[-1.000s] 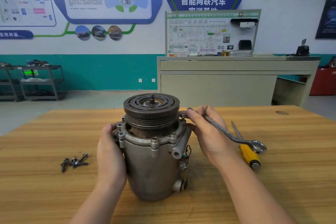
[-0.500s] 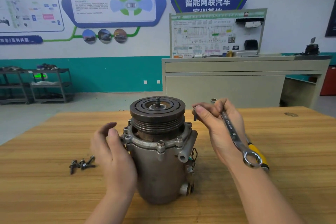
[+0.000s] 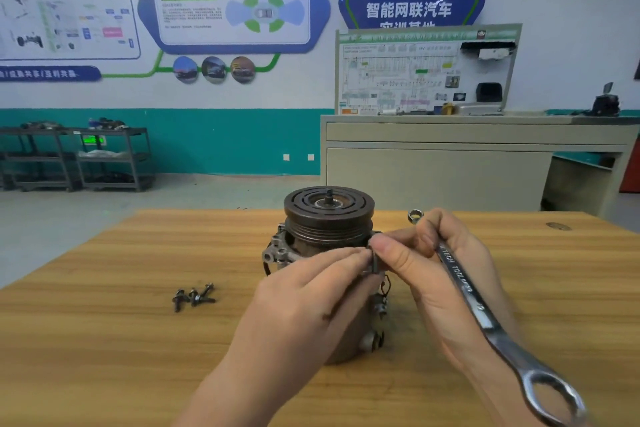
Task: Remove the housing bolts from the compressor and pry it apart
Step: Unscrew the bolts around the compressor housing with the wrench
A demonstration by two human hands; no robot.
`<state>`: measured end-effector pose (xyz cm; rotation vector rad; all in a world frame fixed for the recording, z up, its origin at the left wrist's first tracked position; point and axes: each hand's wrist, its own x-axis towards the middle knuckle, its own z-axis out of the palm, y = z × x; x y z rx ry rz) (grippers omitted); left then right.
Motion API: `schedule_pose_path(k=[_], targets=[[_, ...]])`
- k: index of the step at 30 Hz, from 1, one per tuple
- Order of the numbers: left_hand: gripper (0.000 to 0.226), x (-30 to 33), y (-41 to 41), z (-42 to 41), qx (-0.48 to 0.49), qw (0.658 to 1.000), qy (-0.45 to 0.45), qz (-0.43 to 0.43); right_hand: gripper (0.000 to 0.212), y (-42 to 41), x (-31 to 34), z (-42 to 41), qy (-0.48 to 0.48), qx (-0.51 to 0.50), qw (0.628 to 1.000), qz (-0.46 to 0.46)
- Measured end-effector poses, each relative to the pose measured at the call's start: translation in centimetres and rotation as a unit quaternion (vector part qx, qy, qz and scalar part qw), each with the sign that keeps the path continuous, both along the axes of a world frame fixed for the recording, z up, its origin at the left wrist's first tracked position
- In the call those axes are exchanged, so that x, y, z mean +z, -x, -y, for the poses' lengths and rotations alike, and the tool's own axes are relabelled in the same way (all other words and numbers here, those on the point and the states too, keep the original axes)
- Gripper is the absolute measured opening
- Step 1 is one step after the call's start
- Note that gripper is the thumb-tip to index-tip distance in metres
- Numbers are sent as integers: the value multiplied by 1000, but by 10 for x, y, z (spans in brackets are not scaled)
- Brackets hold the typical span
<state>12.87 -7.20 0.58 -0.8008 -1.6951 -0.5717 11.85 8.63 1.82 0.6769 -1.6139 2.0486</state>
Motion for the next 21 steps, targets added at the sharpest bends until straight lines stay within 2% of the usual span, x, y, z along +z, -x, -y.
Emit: schedule_pose_path(k=[2,5,8,10,12,14,16,19,21], targets=[[22,-2,-7,5,15,999,-21,-21,43,-7,5,10,-25,-10,1000,1],[18,-5,-8,24,42,996,-76,-20,54,-17,14,17,-64,-25,997,47],[7,-20,11,60,132,983,-97,86,51,-15,15,9,-35,-44,993,106],[7,-36,32,89,236,940,-79,235,39,-14,12,5,25,-23,991,129],[14,-54,52,116,322,869,-40,375,26,-13,9,4,63,-14,988,139],[18,-67,65,134,382,810,23,445,20,-14,8,5,86,-9,984,154],[18,-74,72,140,417,774,75,470,19,-13,6,8,126,6,975,182],[23,-81,78,139,431,767,80,469,19,-11,5,15,173,5,963,207],[35,-78,78,133,415,799,55,431,21,-10,5,21,178,-15,963,204]])
